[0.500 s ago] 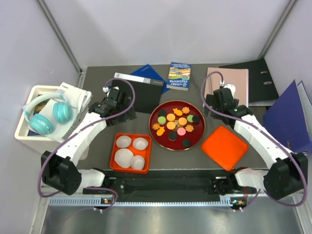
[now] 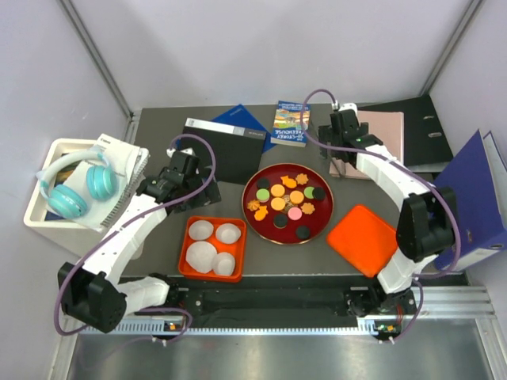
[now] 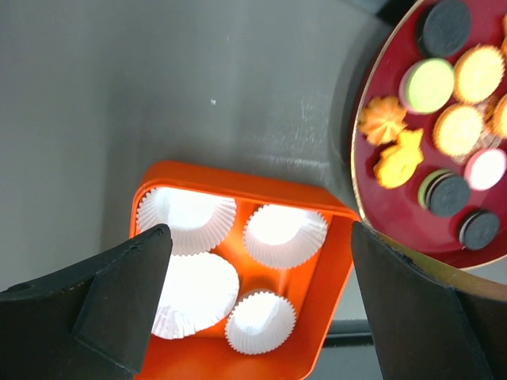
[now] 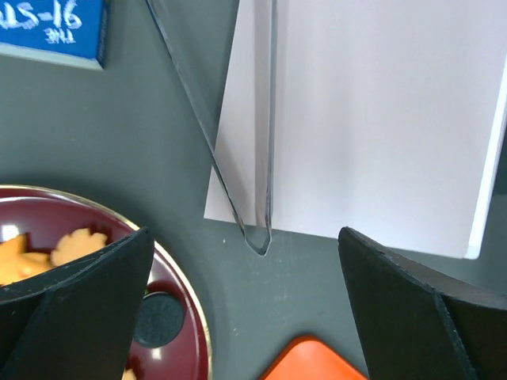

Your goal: Pack the cookies

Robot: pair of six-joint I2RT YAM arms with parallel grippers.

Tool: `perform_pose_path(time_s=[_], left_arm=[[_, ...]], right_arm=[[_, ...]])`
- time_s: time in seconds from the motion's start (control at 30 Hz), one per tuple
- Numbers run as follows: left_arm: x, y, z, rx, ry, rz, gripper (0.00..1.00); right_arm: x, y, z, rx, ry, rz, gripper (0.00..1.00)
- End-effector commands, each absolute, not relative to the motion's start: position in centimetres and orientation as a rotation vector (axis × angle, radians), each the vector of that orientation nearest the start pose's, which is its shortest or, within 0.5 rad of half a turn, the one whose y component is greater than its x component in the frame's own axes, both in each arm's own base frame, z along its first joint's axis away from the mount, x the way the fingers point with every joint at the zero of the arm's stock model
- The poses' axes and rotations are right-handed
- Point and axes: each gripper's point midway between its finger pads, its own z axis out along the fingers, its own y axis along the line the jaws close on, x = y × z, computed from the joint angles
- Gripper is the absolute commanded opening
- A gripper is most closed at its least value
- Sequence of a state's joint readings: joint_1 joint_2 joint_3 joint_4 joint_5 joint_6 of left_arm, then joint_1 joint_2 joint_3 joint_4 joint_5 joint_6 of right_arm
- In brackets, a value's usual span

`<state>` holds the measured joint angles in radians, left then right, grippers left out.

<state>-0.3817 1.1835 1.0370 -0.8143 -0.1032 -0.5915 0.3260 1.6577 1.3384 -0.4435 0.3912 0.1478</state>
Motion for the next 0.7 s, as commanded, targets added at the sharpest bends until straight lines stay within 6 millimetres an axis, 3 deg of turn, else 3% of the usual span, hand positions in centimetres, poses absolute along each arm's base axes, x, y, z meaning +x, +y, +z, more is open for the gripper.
perform_pose_path(time_s=[0.0,0.03,0.3,0.67], left_arm=[[25.9,-11.6,15.2,-0.244,2.526,-0.295,0.99],[25.8,-11.5,15.1,-0.241,2.528,-0.289,0.99],[25.8,-12.1,14.9,-0.210,2.529,-0.331,0.99],[26.4,-12.3,14.3,-0.209,2.550,-0.319,0.99]], right_arm=[[46.4,8.3,16.8,-0.082,2.237,-0.215,0.99],[46.8,8.2,15.5,-0.085,2.265,-0.213,0.99],[50.1,7.9,14.6,-0.085,2.279,-0.162,0.99],[50.6,9.0,11.2,-0.105,2.355,-0.066,0.99]])
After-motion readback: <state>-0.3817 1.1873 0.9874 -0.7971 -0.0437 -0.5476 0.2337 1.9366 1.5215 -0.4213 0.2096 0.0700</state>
